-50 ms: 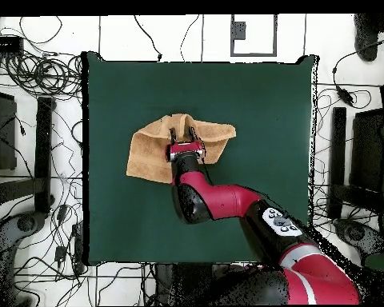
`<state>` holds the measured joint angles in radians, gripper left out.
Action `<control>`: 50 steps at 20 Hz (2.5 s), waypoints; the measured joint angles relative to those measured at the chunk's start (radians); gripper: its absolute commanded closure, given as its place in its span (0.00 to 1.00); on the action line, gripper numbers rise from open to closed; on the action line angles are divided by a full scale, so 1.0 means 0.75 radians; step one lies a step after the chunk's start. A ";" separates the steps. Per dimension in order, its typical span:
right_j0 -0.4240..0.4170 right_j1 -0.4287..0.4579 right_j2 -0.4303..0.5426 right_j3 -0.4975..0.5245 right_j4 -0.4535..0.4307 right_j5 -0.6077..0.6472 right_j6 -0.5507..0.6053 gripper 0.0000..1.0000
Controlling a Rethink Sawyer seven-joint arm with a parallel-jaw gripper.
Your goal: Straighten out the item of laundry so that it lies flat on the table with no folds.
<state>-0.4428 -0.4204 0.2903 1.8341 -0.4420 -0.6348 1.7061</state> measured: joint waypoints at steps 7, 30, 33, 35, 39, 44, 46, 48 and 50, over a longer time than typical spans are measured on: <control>0.006 0.012 -0.016 -0.015 0.000 -0.050 0.000 0.00; 0.045 0.199 -0.049 -0.066 0.011 -0.171 0.000 0.00; 0.041 0.209 -0.049 -0.067 0.011 -0.171 0.000 0.00; 0.032 0.224 -0.049 -0.067 0.011 -0.170 0.000 0.00; 0.022 0.243 -0.049 -0.067 0.011 -0.171 0.000 0.00; 0.020 0.260 -0.045 -0.068 0.012 -0.171 0.000 0.00; 0.020 0.275 -0.037 -0.078 0.012 -0.171 0.000 0.00; 0.018 0.292 -0.027 -0.095 0.011 -0.172 0.000 0.00; 0.015 0.306 -0.015 -0.113 0.011 -0.172 0.000 0.00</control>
<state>-0.4316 -0.1912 0.2787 1.7496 -0.4338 -0.7637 1.7061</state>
